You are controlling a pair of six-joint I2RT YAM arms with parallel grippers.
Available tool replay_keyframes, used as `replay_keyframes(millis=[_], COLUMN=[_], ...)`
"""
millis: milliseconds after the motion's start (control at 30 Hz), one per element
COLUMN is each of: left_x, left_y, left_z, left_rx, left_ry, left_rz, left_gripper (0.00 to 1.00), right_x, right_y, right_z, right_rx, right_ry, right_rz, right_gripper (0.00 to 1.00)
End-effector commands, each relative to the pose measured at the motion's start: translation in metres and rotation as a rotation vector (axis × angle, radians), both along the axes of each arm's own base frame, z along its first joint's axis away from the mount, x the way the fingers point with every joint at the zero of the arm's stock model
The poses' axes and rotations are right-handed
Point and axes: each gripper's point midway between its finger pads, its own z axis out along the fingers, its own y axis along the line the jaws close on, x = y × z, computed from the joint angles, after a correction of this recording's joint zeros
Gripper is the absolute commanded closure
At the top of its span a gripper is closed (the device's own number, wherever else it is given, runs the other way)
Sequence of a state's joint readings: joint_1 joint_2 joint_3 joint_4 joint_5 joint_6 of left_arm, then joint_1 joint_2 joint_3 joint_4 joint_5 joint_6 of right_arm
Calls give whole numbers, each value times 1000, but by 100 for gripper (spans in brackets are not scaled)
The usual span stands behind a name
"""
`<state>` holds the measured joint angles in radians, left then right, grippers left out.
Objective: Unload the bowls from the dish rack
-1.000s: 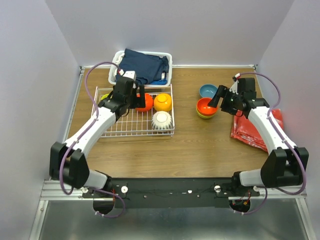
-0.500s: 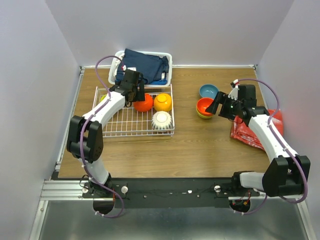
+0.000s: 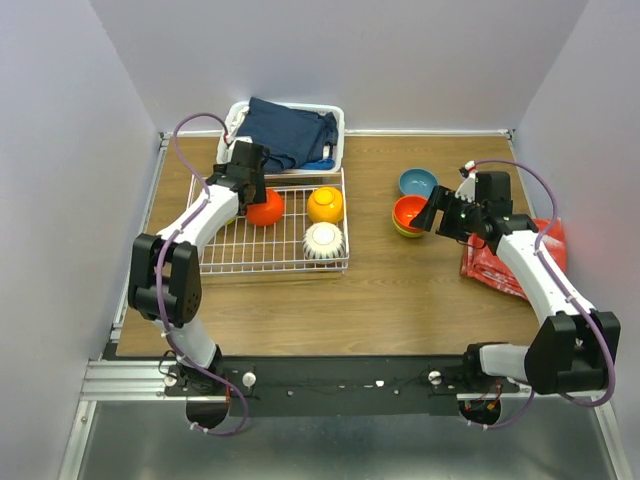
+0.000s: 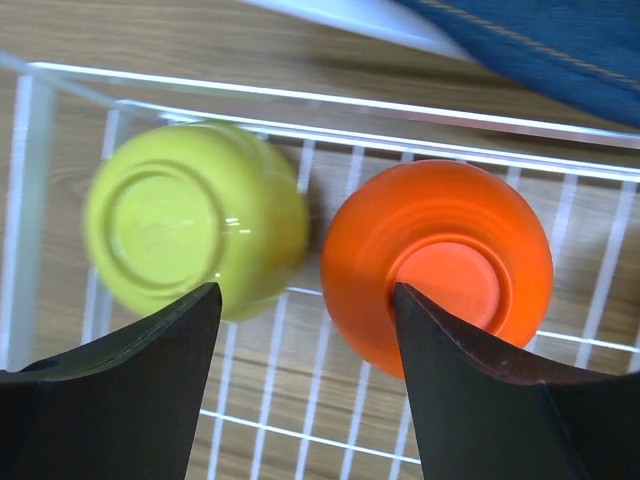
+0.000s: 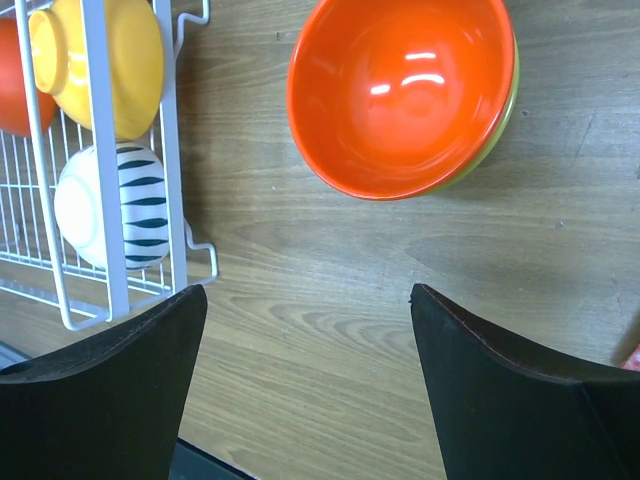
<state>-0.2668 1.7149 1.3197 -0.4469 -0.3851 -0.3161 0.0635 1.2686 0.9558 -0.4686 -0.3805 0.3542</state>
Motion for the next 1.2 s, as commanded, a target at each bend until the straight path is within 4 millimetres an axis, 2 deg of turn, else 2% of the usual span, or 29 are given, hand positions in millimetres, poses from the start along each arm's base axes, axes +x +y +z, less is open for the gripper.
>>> replay_keyframes(millis=[0, 133, 167, 200, 300, 400, 533, 667, 800, 1033, 1167], left_x=[-20, -17, -17, -18, -20, -26, -37, -51, -56, -45, -45], left_y=[45, 42, 41, 37, 27, 10, -17, -51, -59, -77, -89], left_z=[1, 23, 34, 39, 55, 62, 58, 43, 28, 12, -5], left_rx=[166, 166, 157, 155, 150, 143, 198, 315, 395, 442, 493], left_ry=[57, 2, -26, -38, -75, -91, -78, -28, 29, 50, 99], left_rz=[63, 27, 15, -4, -60, -147, -291, -481, -552, -632, -682], left_gripper=[22, 17, 15, 11, 7, 5, 4, 4, 6, 8, 9], right_x=[4, 4, 4, 3, 3, 1, 0, -2, -4, -6, -7], right_y=[5, 5, 5, 5, 5, 6, 6, 8, 9, 9, 9], right_z=[1, 3, 4, 4, 5, 4, 3, 0, 0, 0, 0], right_rx=[16, 14, 13, 14, 15, 18, 22, 30, 38, 37, 31], right_ry=[-14, -19, -22, -22, -26, -26, -27, -26, -25, -26, -22], right_rz=[33, 34, 33, 36, 35, 40, 41, 47, 53, 59, 60], right_gripper=[10, 10, 10, 10, 10, 10, 10, 10, 10, 10, 10])
